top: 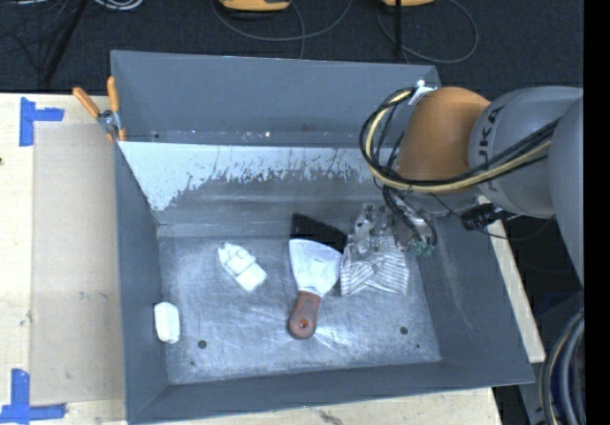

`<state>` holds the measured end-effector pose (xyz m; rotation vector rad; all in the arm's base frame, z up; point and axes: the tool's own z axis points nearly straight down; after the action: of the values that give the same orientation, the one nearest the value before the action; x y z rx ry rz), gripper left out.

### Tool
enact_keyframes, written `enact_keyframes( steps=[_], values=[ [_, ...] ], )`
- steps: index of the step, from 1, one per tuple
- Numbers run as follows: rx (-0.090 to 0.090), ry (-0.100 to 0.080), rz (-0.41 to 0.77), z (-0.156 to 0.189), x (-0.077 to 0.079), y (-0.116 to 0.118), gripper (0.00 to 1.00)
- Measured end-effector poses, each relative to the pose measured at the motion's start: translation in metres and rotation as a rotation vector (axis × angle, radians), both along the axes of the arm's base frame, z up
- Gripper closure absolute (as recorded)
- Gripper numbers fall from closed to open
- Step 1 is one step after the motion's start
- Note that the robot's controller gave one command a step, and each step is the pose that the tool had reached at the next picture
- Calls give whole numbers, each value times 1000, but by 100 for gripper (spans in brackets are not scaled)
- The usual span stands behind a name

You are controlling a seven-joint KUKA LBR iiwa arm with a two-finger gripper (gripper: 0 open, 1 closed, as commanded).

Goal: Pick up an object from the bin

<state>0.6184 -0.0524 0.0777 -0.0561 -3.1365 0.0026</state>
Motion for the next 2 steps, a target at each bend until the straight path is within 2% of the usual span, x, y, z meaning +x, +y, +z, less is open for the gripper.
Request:
enact_keyframes(
  steps=[1,2],
  values=[
    [-1,-21,-1,0,4,1,0],
    [-1,-21,0,0,4,1,0]
  ],
)
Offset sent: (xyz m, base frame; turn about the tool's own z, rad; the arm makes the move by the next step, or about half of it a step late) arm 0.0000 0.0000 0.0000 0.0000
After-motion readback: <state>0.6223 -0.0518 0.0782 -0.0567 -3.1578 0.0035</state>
